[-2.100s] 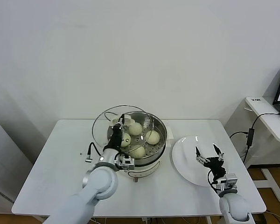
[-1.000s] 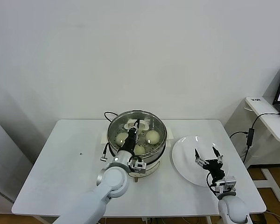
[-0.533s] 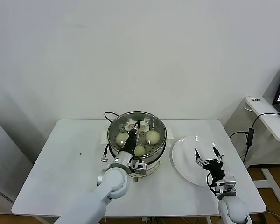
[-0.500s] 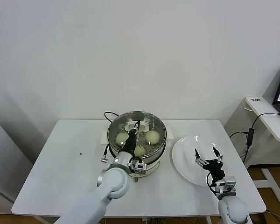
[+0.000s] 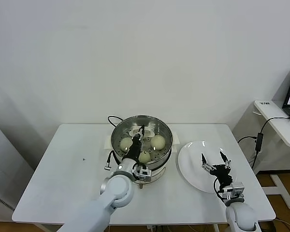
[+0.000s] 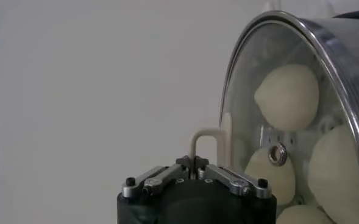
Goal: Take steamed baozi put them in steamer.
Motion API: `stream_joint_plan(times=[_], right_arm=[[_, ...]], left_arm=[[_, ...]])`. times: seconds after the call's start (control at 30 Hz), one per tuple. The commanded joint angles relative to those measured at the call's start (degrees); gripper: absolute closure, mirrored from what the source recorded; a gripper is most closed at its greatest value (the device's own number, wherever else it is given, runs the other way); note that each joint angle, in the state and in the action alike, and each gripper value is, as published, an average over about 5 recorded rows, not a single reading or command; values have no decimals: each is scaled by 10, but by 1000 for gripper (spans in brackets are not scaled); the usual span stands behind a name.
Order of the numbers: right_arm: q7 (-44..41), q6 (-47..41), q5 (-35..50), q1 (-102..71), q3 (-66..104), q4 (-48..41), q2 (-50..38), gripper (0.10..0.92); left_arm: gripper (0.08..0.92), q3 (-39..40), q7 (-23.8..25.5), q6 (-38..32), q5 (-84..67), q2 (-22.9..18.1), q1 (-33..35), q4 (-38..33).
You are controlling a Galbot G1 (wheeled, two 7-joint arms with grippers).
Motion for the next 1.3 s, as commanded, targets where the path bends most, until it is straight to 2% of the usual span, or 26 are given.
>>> stream_joint_plan(times=[0.03, 0.2, 0.37, 0.5, 0.63, 0.73, 0.87, 1.07, 1.3], right_arm=[[-11, -7, 3, 1, 3, 4, -6, 203], [-6, -11, 10, 2, 1, 10, -15, 203], [3, -12, 24, 6, 1, 14, -20, 203], [2, -17, 48, 7, 4, 21, -22, 203], [-3, -27, 44, 4, 10, 27, -23, 203], [-4, -34, 34, -1, 14, 37, -23, 203], [2, -46, 45, -8, 13, 50, -24, 203], [3, -53, 46, -9, 12, 54, -22, 203], [4, -59, 34, -10, 12, 56, -18, 203]], left_arm=[[714, -27, 15, 8, -202, 25, 23, -110], [567, -74, 42, 1, -368, 62, 55, -217], [428, -161, 66, -28, -659, 90, 90, -303], [307, -253, 21, -42, -885, 72, 113, -313], [209, -364, -58, -26, -1011, 46, 138, -281], [182, -433, -81, -25, -1022, 51, 157, -234], [178, -481, -75, -51, -1001, 78, 183, -159], [177, -479, -52, -124, -948, 102, 211, -47], [177, -470, -20, -164, -881, 99, 220, 12]])
